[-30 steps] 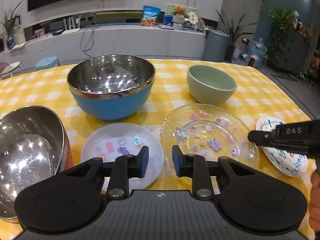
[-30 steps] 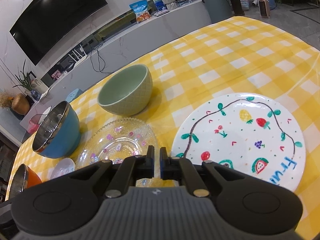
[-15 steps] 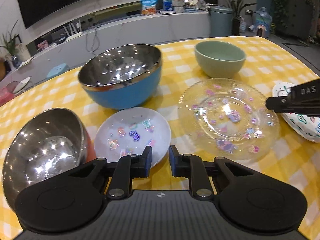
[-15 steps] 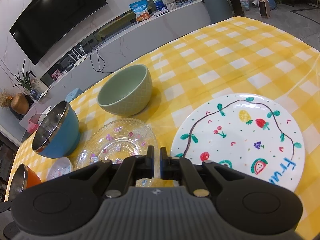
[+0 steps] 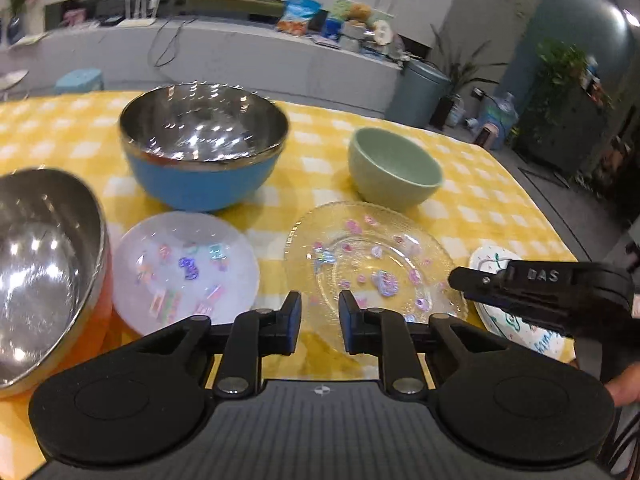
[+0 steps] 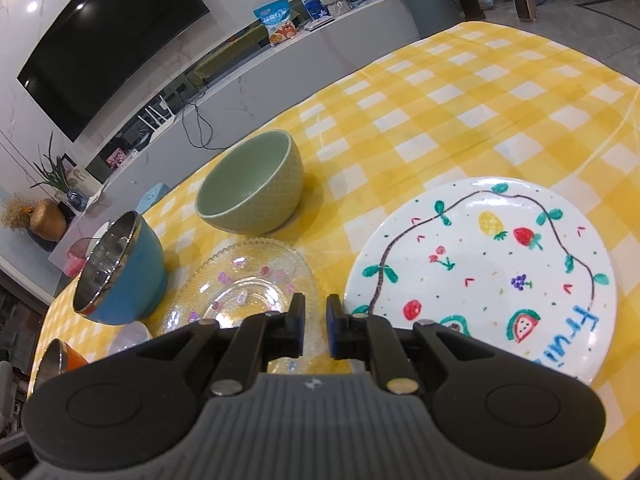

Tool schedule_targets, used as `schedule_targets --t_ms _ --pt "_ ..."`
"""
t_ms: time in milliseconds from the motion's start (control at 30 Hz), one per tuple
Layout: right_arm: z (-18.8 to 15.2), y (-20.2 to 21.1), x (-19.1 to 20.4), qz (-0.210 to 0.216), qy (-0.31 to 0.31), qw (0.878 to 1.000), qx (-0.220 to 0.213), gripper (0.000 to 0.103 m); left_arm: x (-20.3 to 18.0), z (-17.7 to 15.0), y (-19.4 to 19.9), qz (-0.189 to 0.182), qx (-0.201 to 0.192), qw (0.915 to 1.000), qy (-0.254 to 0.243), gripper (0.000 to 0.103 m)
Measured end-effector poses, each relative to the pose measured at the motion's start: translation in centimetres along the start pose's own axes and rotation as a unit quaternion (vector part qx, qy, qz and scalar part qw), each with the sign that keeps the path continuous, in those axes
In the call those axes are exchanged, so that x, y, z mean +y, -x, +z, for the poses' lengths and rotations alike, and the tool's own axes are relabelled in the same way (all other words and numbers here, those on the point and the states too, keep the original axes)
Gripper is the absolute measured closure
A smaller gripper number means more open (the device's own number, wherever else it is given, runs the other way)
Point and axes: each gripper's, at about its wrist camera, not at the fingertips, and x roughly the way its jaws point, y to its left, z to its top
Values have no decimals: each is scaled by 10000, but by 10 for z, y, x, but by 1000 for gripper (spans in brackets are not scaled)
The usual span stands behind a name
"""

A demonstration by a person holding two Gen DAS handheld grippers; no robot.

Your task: Organize plates and bowls

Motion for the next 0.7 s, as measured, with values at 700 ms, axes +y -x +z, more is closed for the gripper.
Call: schedule_targets --t_ms 700 --pt "3 -17 1 163 227 9996 -54 91 5 -3 -18 1 -154 9995 265 74"
